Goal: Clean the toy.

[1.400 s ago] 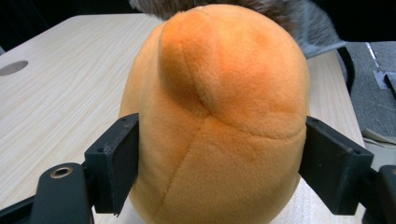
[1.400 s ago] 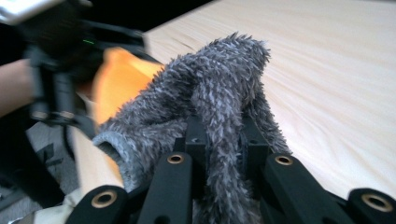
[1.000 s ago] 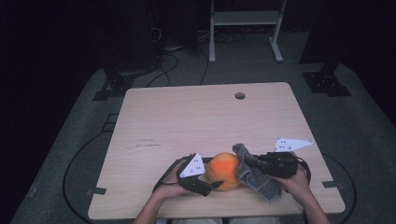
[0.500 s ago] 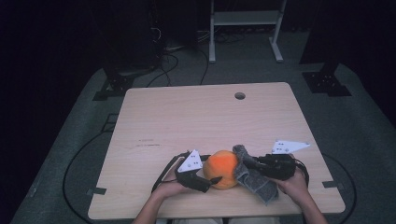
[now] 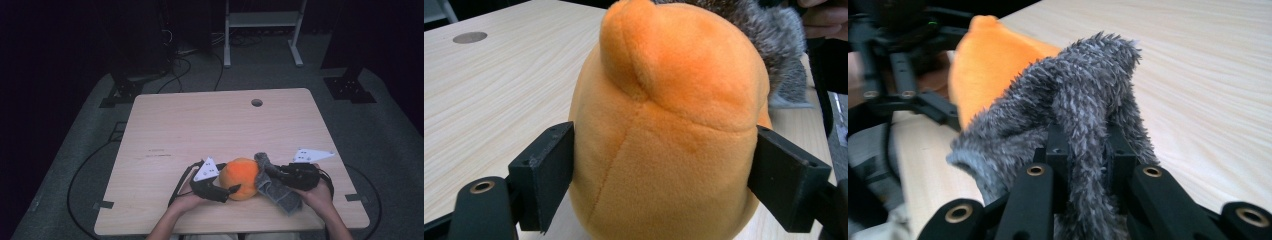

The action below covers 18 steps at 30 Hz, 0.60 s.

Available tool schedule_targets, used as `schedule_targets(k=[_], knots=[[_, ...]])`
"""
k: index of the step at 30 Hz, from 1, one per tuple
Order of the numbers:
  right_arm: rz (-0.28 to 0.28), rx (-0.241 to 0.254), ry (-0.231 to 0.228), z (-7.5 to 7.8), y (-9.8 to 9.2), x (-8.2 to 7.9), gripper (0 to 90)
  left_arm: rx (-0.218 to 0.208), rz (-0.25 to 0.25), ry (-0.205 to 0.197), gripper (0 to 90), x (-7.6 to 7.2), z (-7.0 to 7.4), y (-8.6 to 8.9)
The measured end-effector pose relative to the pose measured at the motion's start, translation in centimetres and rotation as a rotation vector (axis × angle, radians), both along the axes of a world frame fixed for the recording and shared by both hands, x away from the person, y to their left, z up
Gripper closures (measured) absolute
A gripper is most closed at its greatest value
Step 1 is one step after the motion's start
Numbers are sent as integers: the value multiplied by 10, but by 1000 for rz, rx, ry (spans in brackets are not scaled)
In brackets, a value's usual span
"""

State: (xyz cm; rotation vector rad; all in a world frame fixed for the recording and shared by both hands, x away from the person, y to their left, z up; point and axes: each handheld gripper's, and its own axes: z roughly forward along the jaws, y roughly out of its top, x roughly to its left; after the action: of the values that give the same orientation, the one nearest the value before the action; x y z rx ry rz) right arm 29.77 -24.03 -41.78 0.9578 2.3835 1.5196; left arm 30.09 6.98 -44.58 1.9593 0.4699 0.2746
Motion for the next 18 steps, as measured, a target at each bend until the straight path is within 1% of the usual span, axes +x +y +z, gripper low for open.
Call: schedule_targets(k=[1,3,4,5,6,7,8,9,10,12,13,15,17,18], knots=[[-16,6,-8,1,-3,-1,770,5,-2,-5,176,0,0,-3],[-14,34,-30,8,-5,-4,770,15,-7,-23,176,-2,0,-10],[3,59,-47,13,-3,-5,769,21,-8,-32,176,-4,1,-13],[19,70,-57,16,-1,-6,769,24,-13,-37,176,-5,1,-14],[27,66,-60,17,1,-7,768,32,-35,-46,175,-6,2,-15],[39,39,-61,15,6,-7,767,40,-62,-49,161,-7,2,-15],[52,18,-50,11,9,-6,767,46,-74,-50,145,-8,2,-14],[57,24,-37,8,9,-5,766,48,-90,-53,145,-8,2,-13],[58,40,-22,6,6,-3,766,48,-98,-59,153,-9,1,-12],[46,50,-12,8,1,-3,767,57,-108,-74,195,-11,2,-12],[44,57,-17,11,0,-4,767,67,-110,-86,208,-12,2,-13],[54,61,-45,21,2,-9,768,81,-116,-104,221,-15,2,-17],[91,61,-78,31,12,-15,768,96,-124,-129,226,-18,2,-22],[113,54,-99,38,20,-18,767,99,-135,-142,229,-21,2,-24]])
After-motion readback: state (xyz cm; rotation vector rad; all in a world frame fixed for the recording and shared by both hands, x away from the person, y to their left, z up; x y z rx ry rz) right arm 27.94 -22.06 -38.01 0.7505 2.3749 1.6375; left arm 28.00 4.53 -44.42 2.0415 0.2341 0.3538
